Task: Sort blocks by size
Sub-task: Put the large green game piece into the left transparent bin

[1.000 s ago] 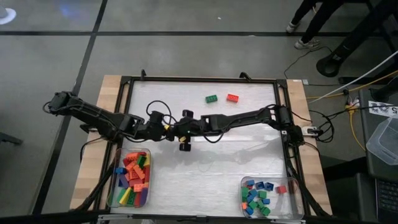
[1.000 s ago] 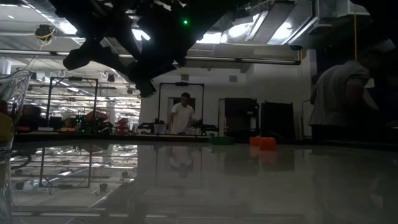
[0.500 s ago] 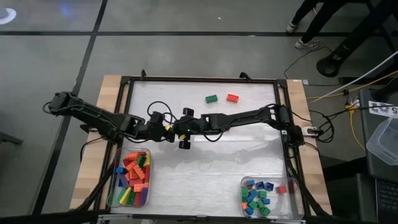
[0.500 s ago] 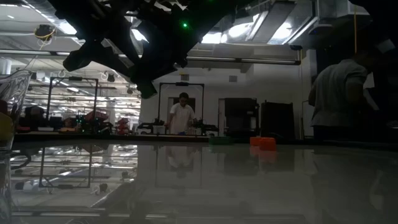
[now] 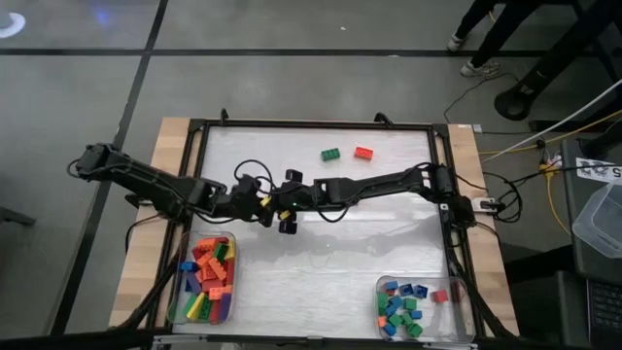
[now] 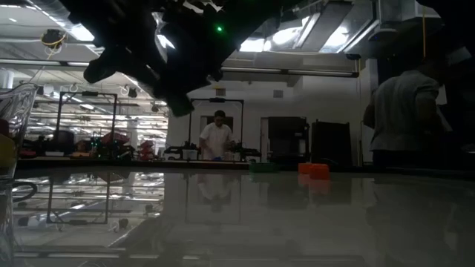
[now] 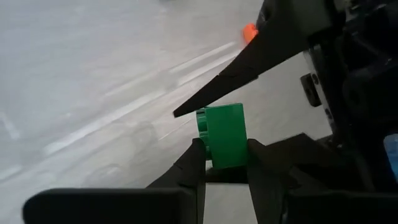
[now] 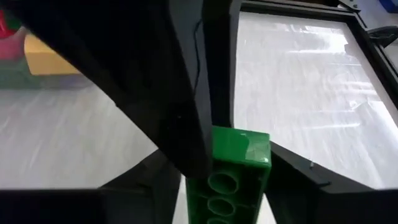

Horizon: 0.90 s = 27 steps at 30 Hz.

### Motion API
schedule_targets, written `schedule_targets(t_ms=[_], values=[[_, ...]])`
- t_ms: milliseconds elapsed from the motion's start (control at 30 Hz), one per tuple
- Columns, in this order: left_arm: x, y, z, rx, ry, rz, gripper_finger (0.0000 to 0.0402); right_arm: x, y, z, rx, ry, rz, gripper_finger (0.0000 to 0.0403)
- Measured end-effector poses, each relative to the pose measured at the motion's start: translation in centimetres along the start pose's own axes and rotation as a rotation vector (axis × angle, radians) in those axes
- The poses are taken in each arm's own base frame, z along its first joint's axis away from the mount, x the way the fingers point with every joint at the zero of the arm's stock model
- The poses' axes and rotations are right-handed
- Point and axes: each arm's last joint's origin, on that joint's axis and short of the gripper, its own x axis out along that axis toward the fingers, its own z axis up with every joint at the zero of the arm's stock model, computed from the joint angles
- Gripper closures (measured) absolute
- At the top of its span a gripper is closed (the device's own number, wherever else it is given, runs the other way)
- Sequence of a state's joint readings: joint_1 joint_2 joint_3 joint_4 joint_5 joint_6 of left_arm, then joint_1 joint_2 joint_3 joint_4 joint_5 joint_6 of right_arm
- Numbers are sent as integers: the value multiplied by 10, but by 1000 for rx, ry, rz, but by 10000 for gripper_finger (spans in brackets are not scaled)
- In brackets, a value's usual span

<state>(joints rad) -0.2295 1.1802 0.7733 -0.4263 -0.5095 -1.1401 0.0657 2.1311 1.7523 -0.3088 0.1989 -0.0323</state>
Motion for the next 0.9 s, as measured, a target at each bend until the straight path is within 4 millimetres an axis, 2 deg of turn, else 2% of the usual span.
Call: schedule_targets(t_ms=[200,300,433,600,767,900], values=[[-9,2,5,62,-2,-25,331,-1,0,2,2,-2,0,160],[-20,5,9,87,12,-63,331,-10,-2,2,-20,38,1,149],[-39,16,12,105,105,-105,330,-32,-10,1,-76,139,-6,148],[-68,27,10,139,409,-310,330,-61,-16,-11,-167,346,11,153],[-97,31,2,126,750,-545,321,-76,-18,-30,-244,576,39,154],[-110,37,-9,129,904,-531,306,-82,-19,-43,-264,710,54,155]])
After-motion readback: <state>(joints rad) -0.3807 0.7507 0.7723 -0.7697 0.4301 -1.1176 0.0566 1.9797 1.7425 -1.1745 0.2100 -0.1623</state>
